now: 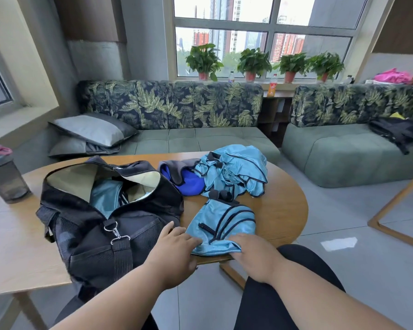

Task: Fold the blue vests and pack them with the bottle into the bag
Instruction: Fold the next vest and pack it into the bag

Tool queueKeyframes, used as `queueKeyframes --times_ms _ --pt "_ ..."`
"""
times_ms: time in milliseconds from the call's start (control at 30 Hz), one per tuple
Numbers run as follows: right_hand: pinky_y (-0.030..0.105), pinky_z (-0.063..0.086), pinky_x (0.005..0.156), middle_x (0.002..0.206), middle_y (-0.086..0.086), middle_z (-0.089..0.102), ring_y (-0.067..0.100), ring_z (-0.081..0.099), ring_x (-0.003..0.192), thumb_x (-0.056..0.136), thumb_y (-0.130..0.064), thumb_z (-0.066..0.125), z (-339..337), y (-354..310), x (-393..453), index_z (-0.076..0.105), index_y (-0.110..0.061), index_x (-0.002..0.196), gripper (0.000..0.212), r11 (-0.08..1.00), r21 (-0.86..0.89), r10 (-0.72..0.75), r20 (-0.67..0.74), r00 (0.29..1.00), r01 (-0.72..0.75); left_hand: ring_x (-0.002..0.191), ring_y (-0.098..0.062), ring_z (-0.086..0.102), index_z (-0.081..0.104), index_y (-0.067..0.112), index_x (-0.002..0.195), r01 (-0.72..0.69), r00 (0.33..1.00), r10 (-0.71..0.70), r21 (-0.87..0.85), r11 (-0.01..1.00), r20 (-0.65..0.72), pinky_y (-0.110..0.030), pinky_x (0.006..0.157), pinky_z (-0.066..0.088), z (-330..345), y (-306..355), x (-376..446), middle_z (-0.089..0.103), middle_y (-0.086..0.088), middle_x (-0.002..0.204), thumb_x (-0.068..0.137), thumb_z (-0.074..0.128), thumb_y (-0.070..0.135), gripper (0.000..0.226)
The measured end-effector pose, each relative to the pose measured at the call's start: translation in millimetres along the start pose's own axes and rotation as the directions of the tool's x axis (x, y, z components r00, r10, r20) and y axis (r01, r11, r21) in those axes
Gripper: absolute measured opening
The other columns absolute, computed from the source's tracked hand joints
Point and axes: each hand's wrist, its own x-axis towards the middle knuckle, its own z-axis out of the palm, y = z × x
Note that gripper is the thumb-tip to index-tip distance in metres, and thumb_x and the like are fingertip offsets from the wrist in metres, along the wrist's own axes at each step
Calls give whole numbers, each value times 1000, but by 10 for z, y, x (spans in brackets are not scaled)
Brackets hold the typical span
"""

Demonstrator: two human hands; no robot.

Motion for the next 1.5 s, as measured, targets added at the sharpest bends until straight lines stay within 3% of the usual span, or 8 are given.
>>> queueKeyframes --times_ms 167,367,467,733,867,1100,1267,1500 --pt "27 53 88 101 -15 71 2 65 94 106 -35 53 -89 25 -36 66 -33 104 13 894 445 41 35 999 -53 107 -8 58 70 43 118 20 999 -28 -182 983 -46 -38 117 37 -126 -21 41 64 21 102 82 49 57 44" --pt "31 51 100 116 -3 79 12 74 109 108 -21 55 -175 159 -1 71 -18 125 24 323 922 241 137 961 -213 85 1 59 66 36 90 151 972 -228 -623 768 -46 -25 83 50 -357 -4 119 68 15 93 84 66 34 6" --pt "31 53 92 108 2 81 16 76 102 105 -21 60 -218 115 78 75 -11 116 21 219 938 345 184 920 -269 64 -3 53 63 32 89 210 951 -310 -737 643 0 -31 69 49 -396 48 208 68 7 80 93 66 34 5" --pt "36 53 84 105 14 79 32 74 104 104 -29 61 -175 238 286 75 -9 111 26 315 885 446 181 877 -343 91 1 67 54 45 121 304 939 -317 -750 588 131 -21 87 53 -270 115 346 71 16 101 88 75 58 42" --pt "41 55 85 105 14 78 32 75 100 103 -33 60 -136 281 344 74 -15 106 24 417 839 447 146 882 -350 69 -4 59 62 38 116 382 885 -457 -706 597 92 -22 68 48 -228 110 423 63 10 77 100 66 43 17" --pt "31 44 63 85 5 67 19 60 72 98 -27 59 -77 350 405 62 -25 104 7 587 723 456 78 886 -365 82 -3 62 56 31 122 432 827 -559 -704 564 60 -27 76 48 -209 191 505 63 12 82 101 62 45 26" --pt "30 40 56 79 5 63 16 54 64 103 -24 56 -56 353 388 63 -32 100 10 639 696 434 27 901 -328 107 -4 62 38 48 139 383 911 -393 -605 698 124 -24 94 48 -225 227 418 62 23 110 86 73 49 64" --pt "35 44 59 93 9 73 18 59 69 103 -31 61 -65 337 385 64 -38 97 10 638 706 439 -6 898 -307 109 -20 67 35 31 158 504 853 -452 -629 592 259 -31 94 52 -329 99 503 72 -4 118 101 65 34 65"
